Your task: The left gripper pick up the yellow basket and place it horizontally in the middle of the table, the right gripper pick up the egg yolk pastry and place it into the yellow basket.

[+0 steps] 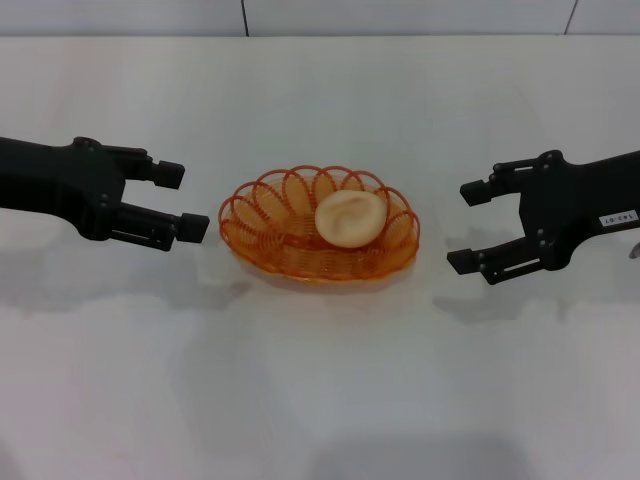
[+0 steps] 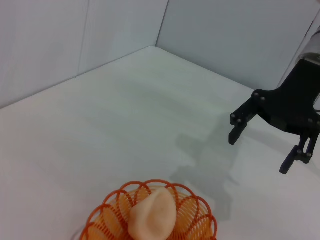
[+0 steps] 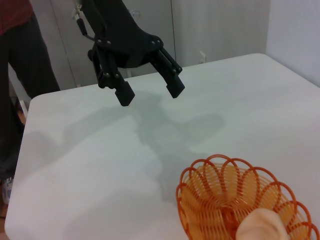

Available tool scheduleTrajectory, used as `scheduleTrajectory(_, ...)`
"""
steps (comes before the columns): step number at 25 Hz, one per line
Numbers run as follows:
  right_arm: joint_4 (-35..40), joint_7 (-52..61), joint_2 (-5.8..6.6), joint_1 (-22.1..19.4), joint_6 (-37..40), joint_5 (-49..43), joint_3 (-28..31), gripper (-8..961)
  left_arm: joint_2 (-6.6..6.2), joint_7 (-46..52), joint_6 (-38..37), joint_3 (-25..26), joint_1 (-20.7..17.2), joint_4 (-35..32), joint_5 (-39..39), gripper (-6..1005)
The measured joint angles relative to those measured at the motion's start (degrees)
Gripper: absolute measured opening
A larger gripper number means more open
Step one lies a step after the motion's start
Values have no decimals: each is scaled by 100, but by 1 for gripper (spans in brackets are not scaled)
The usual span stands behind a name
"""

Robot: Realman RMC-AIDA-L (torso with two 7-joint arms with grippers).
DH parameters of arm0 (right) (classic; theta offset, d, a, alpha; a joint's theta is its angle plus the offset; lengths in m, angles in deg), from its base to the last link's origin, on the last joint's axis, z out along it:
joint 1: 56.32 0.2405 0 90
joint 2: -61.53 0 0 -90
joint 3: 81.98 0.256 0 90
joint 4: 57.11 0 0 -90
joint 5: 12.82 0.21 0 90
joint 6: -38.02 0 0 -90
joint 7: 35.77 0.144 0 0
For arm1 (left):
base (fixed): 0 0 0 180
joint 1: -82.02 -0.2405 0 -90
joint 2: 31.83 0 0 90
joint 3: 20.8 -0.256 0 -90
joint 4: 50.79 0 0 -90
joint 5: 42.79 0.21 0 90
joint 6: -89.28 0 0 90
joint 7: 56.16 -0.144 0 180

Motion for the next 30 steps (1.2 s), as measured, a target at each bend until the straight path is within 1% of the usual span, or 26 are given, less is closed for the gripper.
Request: scheduleTrajectory(30,-2,33,0,71,0,-135,-83,832,0,-15,40,0,9,-8,-7,886)
